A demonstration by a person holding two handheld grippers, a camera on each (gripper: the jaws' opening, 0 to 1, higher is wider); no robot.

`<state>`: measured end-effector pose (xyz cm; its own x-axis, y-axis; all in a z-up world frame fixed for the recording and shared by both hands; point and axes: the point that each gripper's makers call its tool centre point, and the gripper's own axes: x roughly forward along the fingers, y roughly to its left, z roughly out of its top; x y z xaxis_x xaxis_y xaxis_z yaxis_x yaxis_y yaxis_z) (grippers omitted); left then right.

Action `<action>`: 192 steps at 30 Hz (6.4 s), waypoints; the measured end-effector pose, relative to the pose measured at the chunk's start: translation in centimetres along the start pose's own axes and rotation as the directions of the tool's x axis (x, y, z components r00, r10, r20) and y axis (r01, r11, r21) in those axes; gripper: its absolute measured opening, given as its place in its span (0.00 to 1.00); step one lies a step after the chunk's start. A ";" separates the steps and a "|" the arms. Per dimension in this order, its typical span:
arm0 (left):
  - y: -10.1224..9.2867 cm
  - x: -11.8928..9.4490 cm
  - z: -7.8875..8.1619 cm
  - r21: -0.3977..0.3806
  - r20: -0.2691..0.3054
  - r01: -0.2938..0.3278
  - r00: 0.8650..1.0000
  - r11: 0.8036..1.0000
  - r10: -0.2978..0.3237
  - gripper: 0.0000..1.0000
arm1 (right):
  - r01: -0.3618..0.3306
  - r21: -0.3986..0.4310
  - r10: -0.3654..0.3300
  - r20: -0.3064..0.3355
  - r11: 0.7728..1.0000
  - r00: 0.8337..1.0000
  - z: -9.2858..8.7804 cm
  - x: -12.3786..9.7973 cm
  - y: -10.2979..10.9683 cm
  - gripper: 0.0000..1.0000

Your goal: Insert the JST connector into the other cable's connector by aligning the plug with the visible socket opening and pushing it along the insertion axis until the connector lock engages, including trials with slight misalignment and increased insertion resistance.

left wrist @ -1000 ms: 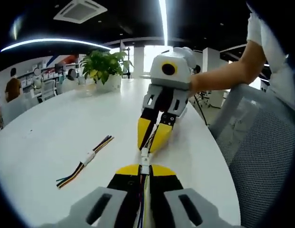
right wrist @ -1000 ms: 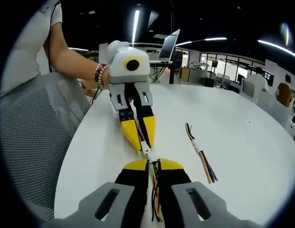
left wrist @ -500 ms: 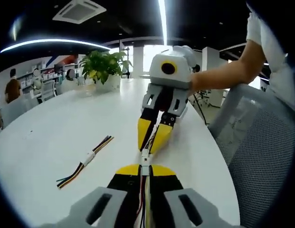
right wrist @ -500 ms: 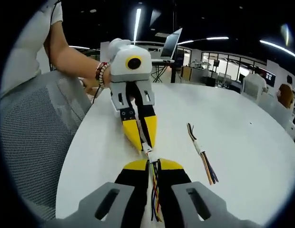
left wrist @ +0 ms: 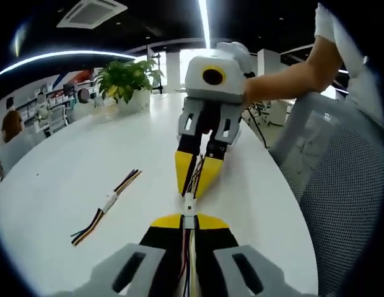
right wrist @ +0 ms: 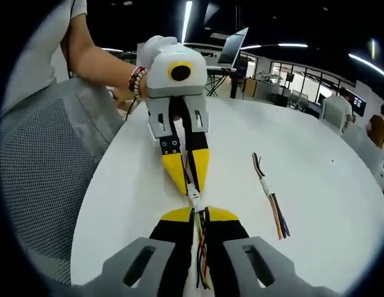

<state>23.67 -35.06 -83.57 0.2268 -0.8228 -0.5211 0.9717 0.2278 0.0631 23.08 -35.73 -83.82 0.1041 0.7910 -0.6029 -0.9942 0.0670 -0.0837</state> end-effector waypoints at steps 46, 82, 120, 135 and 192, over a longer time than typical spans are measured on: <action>1.5 -0.1 0.5 0.053 -0.001 -0.065 0.998 0.996 0.065 0.00 | 0.036 0.197 -0.046 0.048 0.980 0.998 0.6 0.8 -1.5 0.03; 7.8 0.8 -1.0 -0.083 -0.059 -0.218 0.975 0.972 0.214 0.04 | 0.176 0.154 -0.186 0.052 0.972 0.981 0.3 2.9 -7.1 0.04; 7.6 -4.9 6.4 -0.336 0.208 -0.278 0.910 0.900 0.359 0.40 | 0.376 0.213 -0.402 0.095 0.902 0.911 6.2 -3.6 -8.9 0.41; 8.2 -10.2 6.5 -0.524 0.167 -0.365 0.842 0.770 0.513 0.87 | 0.399 0.320 -0.449 0.100 0.860 0.888 7.3 -6.7 -7.9 0.61; -4.9 -23.8 -0.2 -0.598 -0.007 -0.592 0.678 0.541 0.735 0.88 | 0.515 0.473 -0.640 0.147 0.715 0.754 3.9 -17.8 3.4 0.72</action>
<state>13.48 -16.45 -71.64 0.8674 -0.3870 -0.3128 0.3513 0.9214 -0.1659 17.70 -47.20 -70.25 0.7110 0.6431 -0.2845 -0.6697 0.7426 0.0049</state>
